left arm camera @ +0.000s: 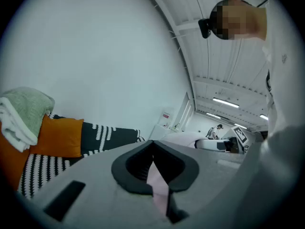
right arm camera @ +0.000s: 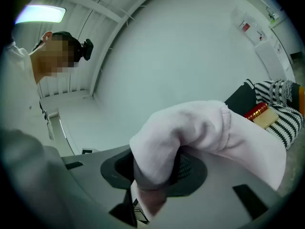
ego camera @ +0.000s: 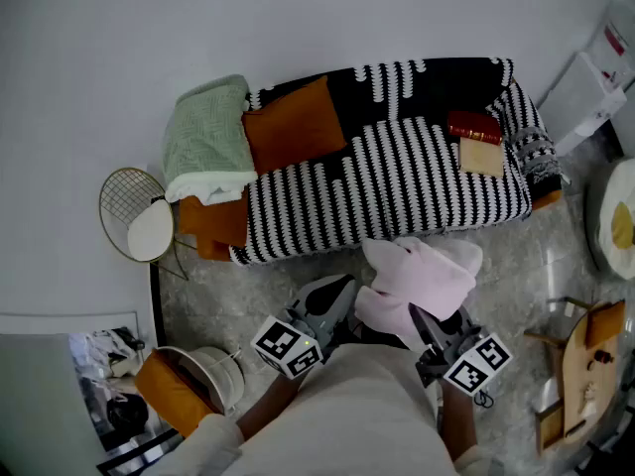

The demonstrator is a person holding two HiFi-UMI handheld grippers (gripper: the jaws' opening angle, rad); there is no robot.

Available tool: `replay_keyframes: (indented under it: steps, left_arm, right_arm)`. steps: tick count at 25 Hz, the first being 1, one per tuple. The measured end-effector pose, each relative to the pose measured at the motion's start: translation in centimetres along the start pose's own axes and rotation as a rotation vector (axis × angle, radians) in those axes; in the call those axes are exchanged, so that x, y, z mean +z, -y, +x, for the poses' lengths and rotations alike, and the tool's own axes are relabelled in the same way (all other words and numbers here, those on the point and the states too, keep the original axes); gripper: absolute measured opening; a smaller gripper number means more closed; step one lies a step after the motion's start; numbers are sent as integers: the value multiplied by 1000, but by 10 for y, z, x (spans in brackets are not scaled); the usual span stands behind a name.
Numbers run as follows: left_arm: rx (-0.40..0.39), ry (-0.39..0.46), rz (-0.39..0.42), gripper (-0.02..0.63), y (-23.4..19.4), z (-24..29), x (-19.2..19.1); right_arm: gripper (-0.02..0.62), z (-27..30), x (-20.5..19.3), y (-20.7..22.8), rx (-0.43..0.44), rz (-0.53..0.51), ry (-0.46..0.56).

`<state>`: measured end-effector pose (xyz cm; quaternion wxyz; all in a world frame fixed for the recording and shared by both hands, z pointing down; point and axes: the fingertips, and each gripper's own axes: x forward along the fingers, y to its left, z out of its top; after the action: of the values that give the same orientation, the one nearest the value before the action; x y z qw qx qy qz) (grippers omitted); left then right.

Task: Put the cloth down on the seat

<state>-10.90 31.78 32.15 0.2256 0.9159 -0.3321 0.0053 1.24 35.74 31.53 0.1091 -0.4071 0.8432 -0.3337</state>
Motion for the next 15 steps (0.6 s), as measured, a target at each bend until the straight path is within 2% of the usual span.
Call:
replay_keyframes:
  steps: [15]
  left_arm:
    - [29, -11, 34, 11, 29, 8, -5]
  right_arm:
    - [138, -25, 5, 9, 29, 45, 24]
